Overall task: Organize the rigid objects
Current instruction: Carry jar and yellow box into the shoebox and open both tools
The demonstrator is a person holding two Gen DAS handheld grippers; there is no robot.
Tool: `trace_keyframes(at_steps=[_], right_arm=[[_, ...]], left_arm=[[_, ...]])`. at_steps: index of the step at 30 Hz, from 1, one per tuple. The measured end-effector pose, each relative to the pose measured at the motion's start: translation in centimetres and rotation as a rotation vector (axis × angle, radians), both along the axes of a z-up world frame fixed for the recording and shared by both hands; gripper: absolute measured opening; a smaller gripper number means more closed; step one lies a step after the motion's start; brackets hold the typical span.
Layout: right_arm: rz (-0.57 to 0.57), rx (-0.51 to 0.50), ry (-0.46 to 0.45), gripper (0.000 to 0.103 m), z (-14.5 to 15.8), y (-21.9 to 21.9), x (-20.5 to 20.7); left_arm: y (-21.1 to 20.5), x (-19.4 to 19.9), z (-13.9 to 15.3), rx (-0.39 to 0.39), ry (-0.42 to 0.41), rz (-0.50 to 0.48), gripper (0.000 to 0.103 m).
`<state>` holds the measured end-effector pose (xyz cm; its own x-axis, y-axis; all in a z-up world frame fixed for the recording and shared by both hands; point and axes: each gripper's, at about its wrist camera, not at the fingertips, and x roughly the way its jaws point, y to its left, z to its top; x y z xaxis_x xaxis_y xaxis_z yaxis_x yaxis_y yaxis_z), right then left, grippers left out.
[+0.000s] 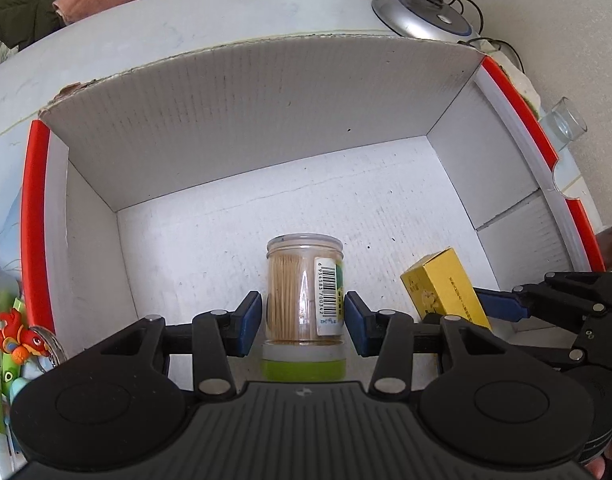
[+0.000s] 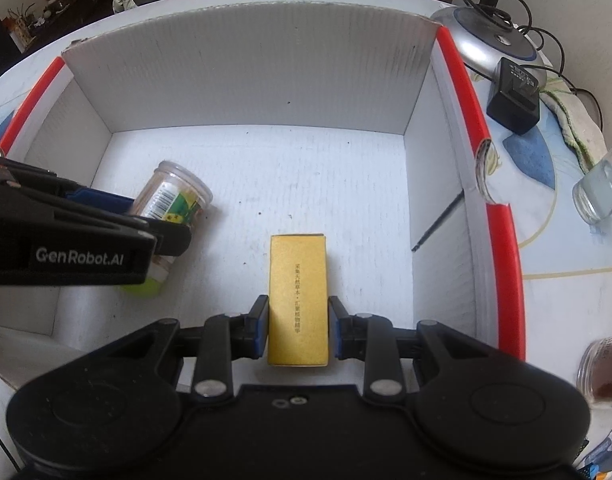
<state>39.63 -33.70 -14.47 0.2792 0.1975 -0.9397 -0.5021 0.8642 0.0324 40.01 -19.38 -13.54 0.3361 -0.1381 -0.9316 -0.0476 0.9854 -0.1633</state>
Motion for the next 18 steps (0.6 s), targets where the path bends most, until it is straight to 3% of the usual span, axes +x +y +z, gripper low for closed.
trace_keyframes(at_steps=[11, 18], right_arm=[[-0.011, 0.046, -0.013, 0.034, 1.1, -0.4, -0.5], [-0.023, 0.088, -0.046, 0.041, 3.1, -0.8, -1.3]], left_arm=[[0.3, -1.5, 1.4, 0.009, -0.056, 0.019, 0.045], [0.2, -3.1, 4.1, -0.012, -0.148, 0.002, 0.045]])
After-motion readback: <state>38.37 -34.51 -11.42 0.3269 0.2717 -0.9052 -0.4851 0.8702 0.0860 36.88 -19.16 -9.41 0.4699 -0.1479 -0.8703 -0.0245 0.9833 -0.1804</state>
